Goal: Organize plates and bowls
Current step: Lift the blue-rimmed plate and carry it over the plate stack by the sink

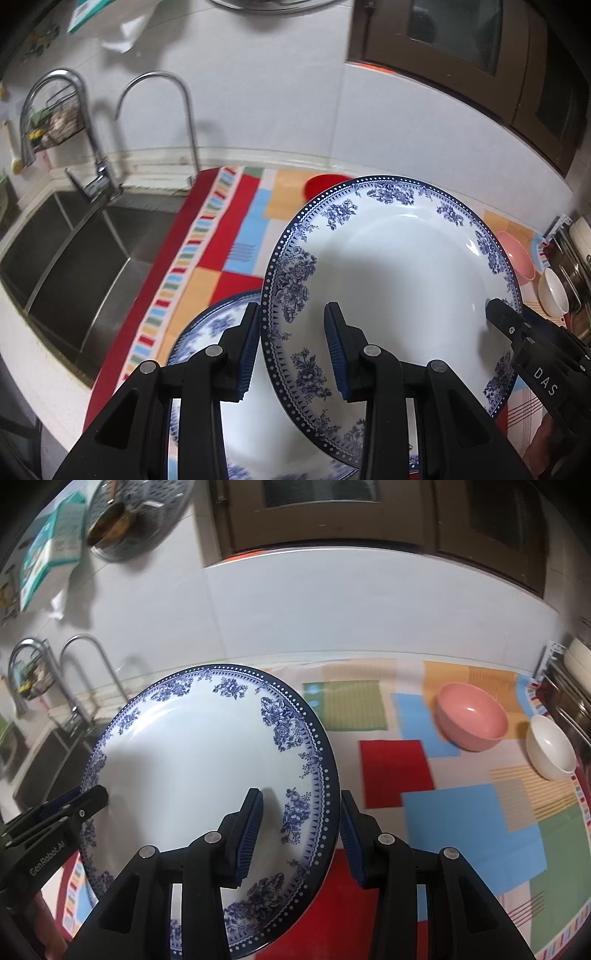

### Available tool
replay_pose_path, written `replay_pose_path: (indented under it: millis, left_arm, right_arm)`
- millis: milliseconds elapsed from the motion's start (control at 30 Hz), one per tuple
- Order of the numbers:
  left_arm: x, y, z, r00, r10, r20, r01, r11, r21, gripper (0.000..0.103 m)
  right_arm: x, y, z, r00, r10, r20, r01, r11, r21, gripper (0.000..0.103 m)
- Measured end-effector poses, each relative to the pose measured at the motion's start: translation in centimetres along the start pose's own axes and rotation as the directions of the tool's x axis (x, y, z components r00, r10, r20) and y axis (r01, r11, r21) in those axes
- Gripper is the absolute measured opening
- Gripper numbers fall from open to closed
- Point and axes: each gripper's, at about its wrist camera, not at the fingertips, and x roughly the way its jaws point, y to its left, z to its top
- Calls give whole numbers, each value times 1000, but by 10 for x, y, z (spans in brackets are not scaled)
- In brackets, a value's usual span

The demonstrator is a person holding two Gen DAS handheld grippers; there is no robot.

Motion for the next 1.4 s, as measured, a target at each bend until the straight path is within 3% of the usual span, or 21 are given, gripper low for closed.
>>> replay_pose_path:
  millis: [633,900,1400]
  left_arm:
    - [18,82,-40,988,71,-140,-80,995,-60,35]
    - [35,93,-51,977,67,-201,-79,996,-51,35]
    - [50,92,-53,972,60,-227,-69,997,-33,35]
  right_arm:
    - [31,81,-44,987,59,-149,-69,995,-68,42]
    - [49,93,-58,976,46,-212,-63,995,-75,42]
    - [63,94,-65,968,22,-251,-39,997,-61,43]
